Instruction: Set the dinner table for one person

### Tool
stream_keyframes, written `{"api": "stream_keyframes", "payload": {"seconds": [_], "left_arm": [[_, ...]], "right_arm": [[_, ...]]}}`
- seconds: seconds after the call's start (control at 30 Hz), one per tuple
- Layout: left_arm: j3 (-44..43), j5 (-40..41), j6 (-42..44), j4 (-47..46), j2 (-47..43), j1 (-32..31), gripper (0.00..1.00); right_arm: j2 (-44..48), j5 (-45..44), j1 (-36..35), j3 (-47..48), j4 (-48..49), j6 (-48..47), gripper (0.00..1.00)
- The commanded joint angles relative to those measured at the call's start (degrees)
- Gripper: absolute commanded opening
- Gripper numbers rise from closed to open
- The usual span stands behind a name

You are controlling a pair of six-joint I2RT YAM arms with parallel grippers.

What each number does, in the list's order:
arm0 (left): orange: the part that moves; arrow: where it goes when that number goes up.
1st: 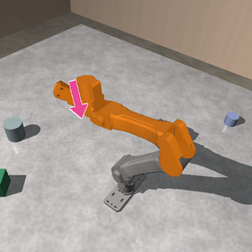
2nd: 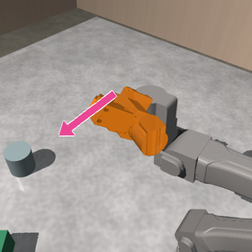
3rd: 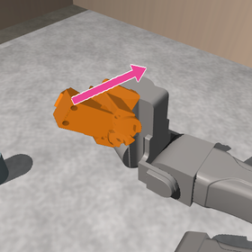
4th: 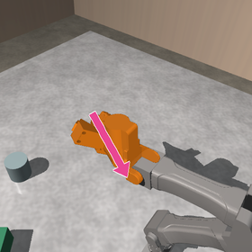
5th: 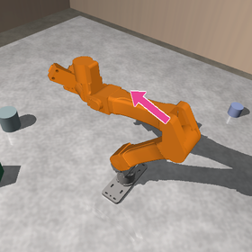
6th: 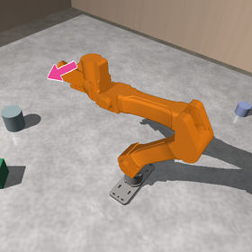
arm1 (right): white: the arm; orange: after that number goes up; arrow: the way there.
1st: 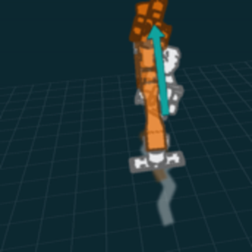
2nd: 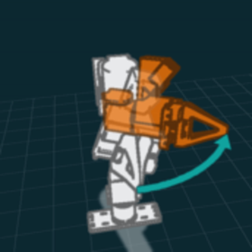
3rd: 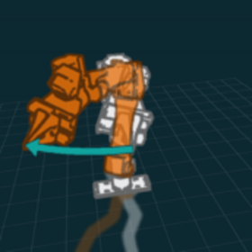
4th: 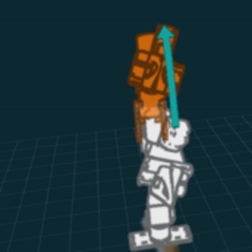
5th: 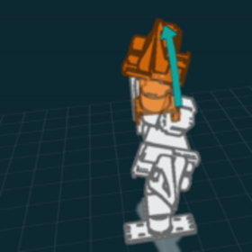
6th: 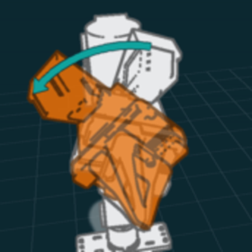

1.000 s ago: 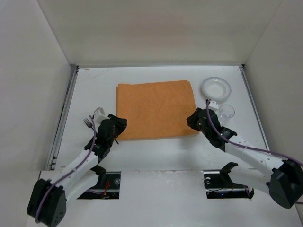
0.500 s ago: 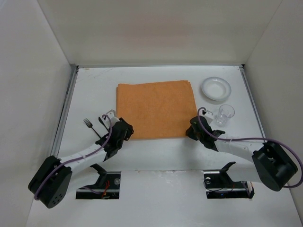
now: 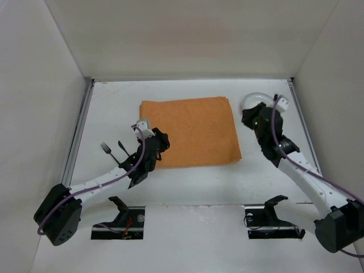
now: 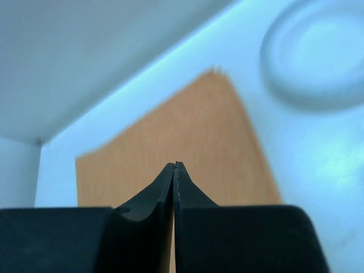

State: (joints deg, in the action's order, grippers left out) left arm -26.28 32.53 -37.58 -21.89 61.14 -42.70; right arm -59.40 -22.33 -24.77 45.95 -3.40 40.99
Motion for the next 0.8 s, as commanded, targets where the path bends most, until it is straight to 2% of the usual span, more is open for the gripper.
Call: {"api": "stream_keyframes", "payload": {"seconds": [0.0, 0.1, 0.17, 0.3, 0.37, 0.5, 0.77], "left_arm": [[-0.97, 0.52, 6.37, -10.08, 2.39, -1.02, 0.40], [1.14, 0.07, 9.01, -16.06, 4.15, -1.12, 0.41], [2.28, -0.10, 10.51, -18.27, 4.95, -0.94, 0.42], [4.13, -0.37, 11.74, -19.68, 4.69, -1.29, 0.43], [4.83, -0.54, 11.57, -21.78, 5.99, -1.12, 0.43], [4.84, -1.16, 11.39, -22.84, 7.41, -1.55, 0.44], [5.19, -5.20, 8.94, -24.87, 9.17, -0.85, 0.45]], "right_arm": [[-3.17, 4.11, 10.20, 6.41, 3.83, -4.61, 0.00], [-8.00, 8.08, 19.69, 9.41, 5.94, -2.33, 0.01], [-12.56, 9.14, 25.58, 11.08, 7.00, -1.97, 0.08], [-24.51, 12.03, 35.43, 14.24, 8.84, -1.62, 0.33], [-31.19, 15.80, 38.78, 16.35, 10.25, -0.74, 0.42], [-42.27, 20.83, 41.69, 21.80, 11.48, -1.53, 0.51], [-50.37, 24.34, 42.40, 23.21, 11.31, 1.63, 0.55]]}}
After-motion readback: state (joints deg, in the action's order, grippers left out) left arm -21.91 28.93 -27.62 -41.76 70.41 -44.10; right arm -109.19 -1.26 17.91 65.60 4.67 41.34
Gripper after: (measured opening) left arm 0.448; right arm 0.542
